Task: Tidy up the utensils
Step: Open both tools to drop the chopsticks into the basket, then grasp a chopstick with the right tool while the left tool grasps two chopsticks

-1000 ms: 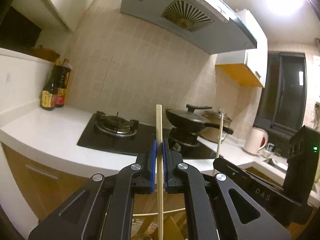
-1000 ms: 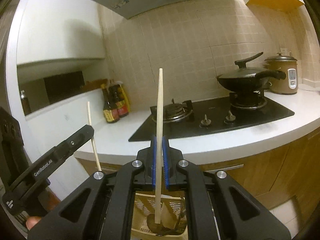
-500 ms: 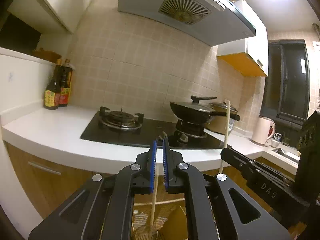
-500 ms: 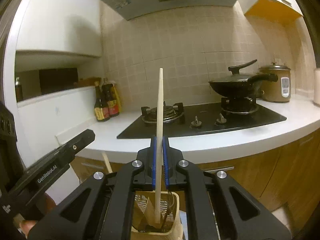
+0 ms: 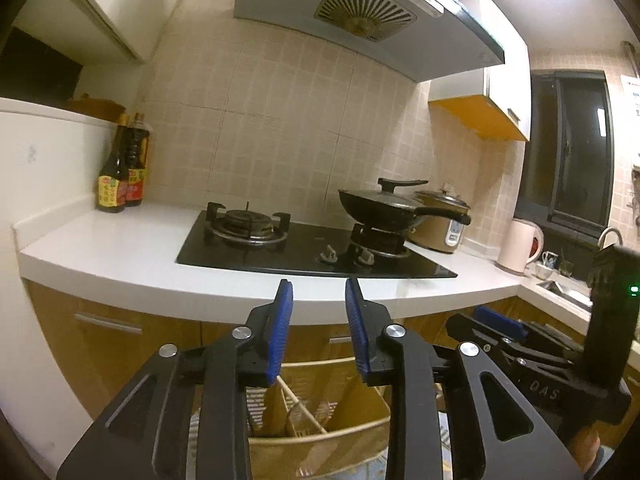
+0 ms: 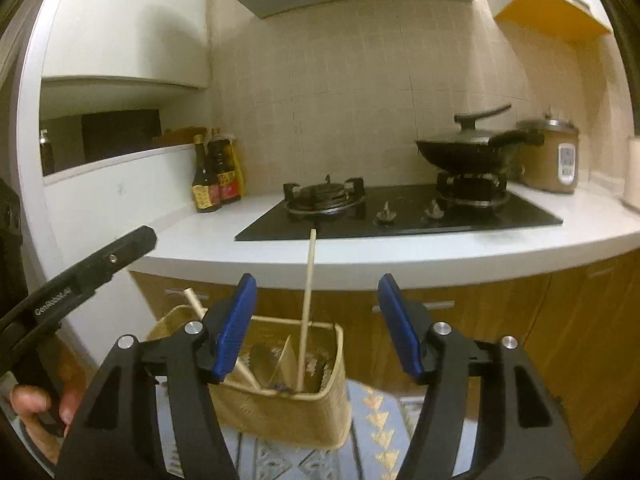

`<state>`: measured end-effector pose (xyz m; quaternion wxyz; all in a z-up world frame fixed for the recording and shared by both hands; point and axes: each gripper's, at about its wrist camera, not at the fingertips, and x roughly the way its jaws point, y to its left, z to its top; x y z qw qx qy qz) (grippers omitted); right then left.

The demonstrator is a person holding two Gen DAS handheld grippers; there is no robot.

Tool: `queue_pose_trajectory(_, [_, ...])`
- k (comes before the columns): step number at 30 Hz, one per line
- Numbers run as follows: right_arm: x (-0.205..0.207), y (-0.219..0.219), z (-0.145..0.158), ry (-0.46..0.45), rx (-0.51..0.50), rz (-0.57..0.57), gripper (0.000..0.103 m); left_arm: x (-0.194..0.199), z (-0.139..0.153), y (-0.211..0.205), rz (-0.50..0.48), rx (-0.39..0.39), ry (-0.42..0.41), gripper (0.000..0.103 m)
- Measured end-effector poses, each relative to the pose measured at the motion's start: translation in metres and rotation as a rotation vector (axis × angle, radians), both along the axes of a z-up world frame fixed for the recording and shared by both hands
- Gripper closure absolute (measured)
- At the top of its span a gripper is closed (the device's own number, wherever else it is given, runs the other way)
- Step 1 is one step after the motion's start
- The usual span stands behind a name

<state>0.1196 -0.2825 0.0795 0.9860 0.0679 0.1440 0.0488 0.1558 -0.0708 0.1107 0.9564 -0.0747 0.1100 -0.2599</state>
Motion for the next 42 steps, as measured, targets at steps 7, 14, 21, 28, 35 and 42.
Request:
queue_pose_trajectory(7, [-0.039,0.008,0.020,0.032,0.006,0.022,0.043,-0.041,0.025,0.023,-0.027,-0.044,0.009,0.062])
queue_pose_trajectory(14, [-0.075,0.037,0.017,0.243,-0.067,0.083,0.044,-0.073,0.034,0.034,-0.039,-0.008,0.103,0.049])
queue_pose_trajectory(21, [-0.091,0.054,-0.038,0.564,-0.108,0.084,0.043,-0.084,0.012,0.033,-0.074,0.084,0.298,0.049])
queue_pose_trajectory(28, [-0.104,0.044,-0.096,0.763,0.033,0.104,0.044,-0.082,-0.039,0.037,-0.068,0.140,0.505,0.049])
queue_pose_trajectory(35, [-0.097,0.060,-0.142,0.941,0.085,0.161,0.067,-0.067,-0.118,0.023,-0.115,0.243,0.742,0.049])
queue_pose_trajectory(42, [-0.103,0.092,-0.162,0.984,-0.002,0.194,0.074,-0.066,-0.164,0.006,-0.178,0.351,0.839,0.065])
